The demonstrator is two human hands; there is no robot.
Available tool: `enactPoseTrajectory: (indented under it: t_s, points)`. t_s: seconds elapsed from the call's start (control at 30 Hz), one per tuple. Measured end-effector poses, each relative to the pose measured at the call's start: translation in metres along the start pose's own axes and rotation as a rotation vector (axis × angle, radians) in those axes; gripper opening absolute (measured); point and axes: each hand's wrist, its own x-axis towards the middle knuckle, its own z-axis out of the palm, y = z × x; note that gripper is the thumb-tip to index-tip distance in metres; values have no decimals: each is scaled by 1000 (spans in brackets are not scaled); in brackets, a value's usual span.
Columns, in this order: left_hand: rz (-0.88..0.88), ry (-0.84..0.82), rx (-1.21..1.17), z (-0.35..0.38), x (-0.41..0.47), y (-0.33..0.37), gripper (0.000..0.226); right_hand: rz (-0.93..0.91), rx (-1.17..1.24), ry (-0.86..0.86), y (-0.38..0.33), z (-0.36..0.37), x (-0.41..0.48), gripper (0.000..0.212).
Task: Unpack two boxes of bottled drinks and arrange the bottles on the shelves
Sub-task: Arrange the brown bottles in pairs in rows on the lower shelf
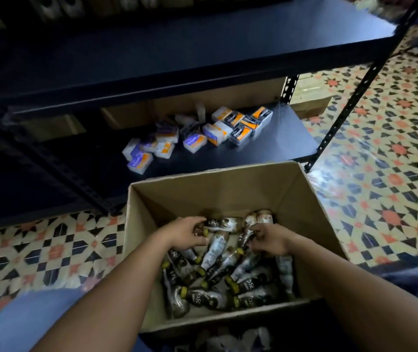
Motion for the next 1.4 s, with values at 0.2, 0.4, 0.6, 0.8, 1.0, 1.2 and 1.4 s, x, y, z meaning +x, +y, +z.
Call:
enactPoseTrajectory:
  t_s: [0.2, 0.4, 0.6, 0.8, 1.0, 1.2, 1.4]
  points:
    - [-13, 19, -247, 50, 72, 3, 62, 173, 437, 205, 81, 33, 45, 92]
    - [-48, 175, -415, 99, 131, -10, 39, 219, 515, 363, 83, 31, 65, 65]
    - [-73, 323, -374, 116, 166, -38, 61, 226, 590, 386, 93, 50, 96, 64]
    - [-75, 366, -197, 128, 188, -62, 54, 307, 640, 484, 98, 64, 120, 78]
    - [-79, 391, -164, 143, 192, -73, 59, 270, 587, 521, 97, 71, 123, 72]
    - [-10, 409, -353, 117, 172, -55, 61, 93, 555, 522, 77, 59, 116, 67]
    - [-31, 524, -506, 77, 122, -25, 53, 80, 623, 438, 55, 25, 87, 45]
